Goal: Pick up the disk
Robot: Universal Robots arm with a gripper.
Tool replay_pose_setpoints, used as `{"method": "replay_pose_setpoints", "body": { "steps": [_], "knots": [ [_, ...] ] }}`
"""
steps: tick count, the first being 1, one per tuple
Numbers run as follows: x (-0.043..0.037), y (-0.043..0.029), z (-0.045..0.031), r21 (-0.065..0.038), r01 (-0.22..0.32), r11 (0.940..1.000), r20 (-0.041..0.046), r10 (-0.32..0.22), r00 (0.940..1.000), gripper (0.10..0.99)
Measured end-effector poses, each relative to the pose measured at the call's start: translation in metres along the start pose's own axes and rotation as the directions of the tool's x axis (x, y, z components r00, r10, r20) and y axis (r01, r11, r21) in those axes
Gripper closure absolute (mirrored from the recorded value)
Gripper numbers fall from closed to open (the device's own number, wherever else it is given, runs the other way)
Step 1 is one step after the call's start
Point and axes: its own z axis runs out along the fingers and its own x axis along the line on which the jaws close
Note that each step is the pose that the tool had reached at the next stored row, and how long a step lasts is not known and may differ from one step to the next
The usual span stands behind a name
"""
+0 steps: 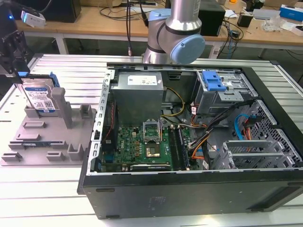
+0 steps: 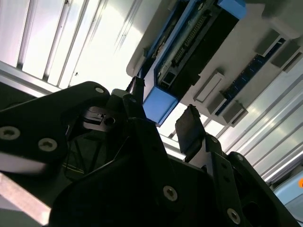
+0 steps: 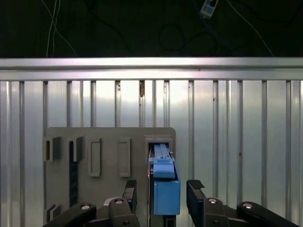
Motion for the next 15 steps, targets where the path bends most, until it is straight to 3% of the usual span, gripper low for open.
{"method": "replay_pose_setpoints", "body": {
  "steps": [6,15],
  "knots": [
    [-0.0003,-0.0001,0.0007,0.001,0.0,1.0,0.0,0.0,1.0,0.545],
    [-0.0007,-0.0002,0.0094,0.001,0.0,1.0,0.0,0.0,1.0,0.545]
  ]
}}
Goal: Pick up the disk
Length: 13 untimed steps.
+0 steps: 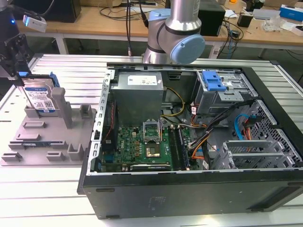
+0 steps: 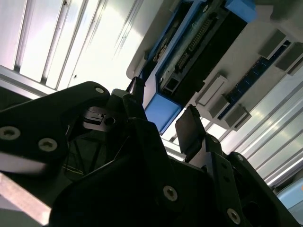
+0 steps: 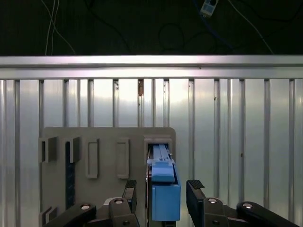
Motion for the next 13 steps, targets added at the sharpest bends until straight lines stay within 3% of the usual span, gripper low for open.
{"method": "replay_pose_setpoints", "body": {
  "steps": [8,9,11,13],
  "knots": [
    [-0.0002,-0.0001,0.0067,0.0,0.0,1.0,0.0,0.0,1.0,0.545],
    [-0.0002,-0.0001,0.0073,0.0,0.0,1.0,-0.0001,0.0,1.0,0.557],
    [-0.0003,-0.0001,0.0087,0.0,0.0,1.0,-0.0001,0.0,1.0,0.694],
    [-0.0003,-0.0002,0.0093,0.0,0.0,1.0,0.0,0.0,1.0,0.694]
  ]
}}
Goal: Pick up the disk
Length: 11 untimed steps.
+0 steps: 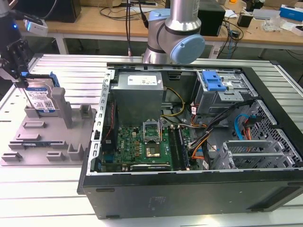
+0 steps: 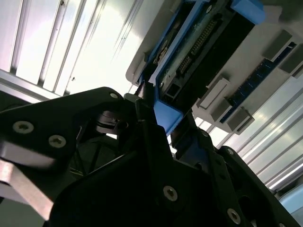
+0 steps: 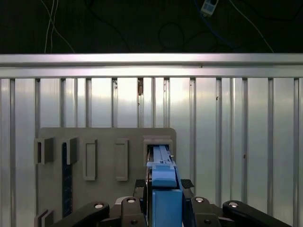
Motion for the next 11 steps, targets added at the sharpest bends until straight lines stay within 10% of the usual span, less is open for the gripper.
{"method": "replay_pose_setpoints", "body": {
  "steps": [11],
  "knots": [
    [-0.0001,0.0,0.0024,0.0,0.0,1.0,0.0,0.0,1.0,0.694]
  ]
}}
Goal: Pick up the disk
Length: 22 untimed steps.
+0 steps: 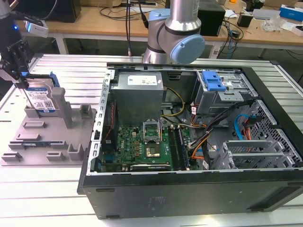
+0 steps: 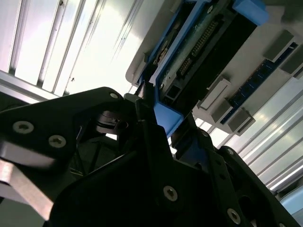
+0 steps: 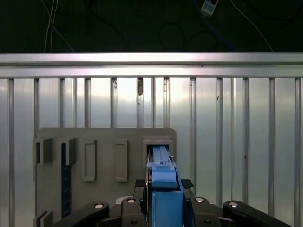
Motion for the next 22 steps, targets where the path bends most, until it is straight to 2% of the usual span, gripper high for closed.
{"method": "replay_pose_setpoints", "body": {
  "steps": [5,16,17,19,22],
  "knots": [
    [0.0,0.0,0.0001,0.0,0.0,1.0,0.0,0.0,1.0,0.722],
    [0.0016,0.0,-0.0007,0.0,0.0,1.0,0.0001,0.0,1.0,0.722],
    [0.0019,0.0001,-0.0028,0.0,0.0,1.0,0.0001,0.0,1.0,0.722],
    [0.0023,0.0002,-0.0145,0.0,0.0,1.0,0.0002,0.0,1.0,0.722],
    [0.0026,0.0004,-0.0281,0.0,0.0,1.0,0.0005,0.0,1.0,0.722]
  ]
}}
